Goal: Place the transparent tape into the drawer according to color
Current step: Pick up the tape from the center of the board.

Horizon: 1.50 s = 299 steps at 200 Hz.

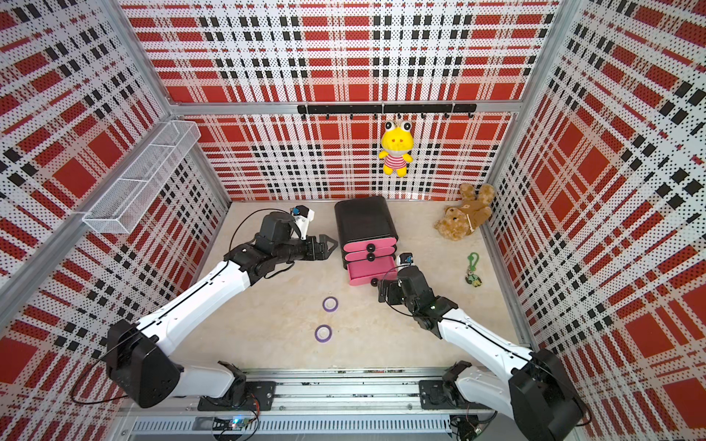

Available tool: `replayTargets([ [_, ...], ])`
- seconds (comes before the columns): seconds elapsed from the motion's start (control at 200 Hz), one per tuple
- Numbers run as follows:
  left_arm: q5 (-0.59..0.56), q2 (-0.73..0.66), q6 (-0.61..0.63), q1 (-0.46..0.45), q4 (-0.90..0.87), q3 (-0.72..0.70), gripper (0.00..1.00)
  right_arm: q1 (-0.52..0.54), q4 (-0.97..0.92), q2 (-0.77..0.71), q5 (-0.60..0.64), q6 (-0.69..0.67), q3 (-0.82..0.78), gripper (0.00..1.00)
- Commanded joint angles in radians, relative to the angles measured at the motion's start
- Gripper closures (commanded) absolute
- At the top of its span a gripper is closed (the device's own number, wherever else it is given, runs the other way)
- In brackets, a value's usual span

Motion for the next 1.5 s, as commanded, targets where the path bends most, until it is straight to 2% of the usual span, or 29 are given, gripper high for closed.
replayTargets([
  [0.0,-0.071,-0.019,-0.068,-0.039,-0.111,-0.068,0.1,-0.015,-0.075,-0.04,-0.037,-0.02,0.051,0.0],
  [0.195,-0.054,0.007,-0.137,-0.093,-0.126,-0.195,0.09,-0.071,-0.147,-0.099,-0.109,-0.018,0.063,0.0],
  [0.366,-0.03,0.116,-0.131,-0.119,-0.129,-0.232,0.18,-0.119,-0.177,-0.131,-0.173,-0.019,0.057,0.0],
  [0.501,-0.06,0.216,-0.088,-0.145,-0.172,-0.174,0.27,-0.135,-0.2,-0.146,-0.191,-0.033,0.061,0.0],
  [0.657,-0.176,0.337,-0.013,-0.155,-0.305,-0.064,0.35,-0.144,-0.21,-0.163,-0.208,-0.034,0.058,0.0],
  [0.807,-0.195,0.374,0.0,-0.149,-0.334,-0.02,0.41,-0.153,-0.216,-0.179,-0.211,-0.037,0.048,0.0],
  [1.178,-0.206,0.38,0.028,-0.097,-0.357,-0.037,0.45,-0.175,-0.216,-0.193,-0.238,-0.04,0.039,0.0],
  [1.493,-0.179,0.439,0.053,-0.104,-0.356,0.013,0.48,-0.186,-0.222,-0.2,-0.243,-0.043,0.031,0.0],
])
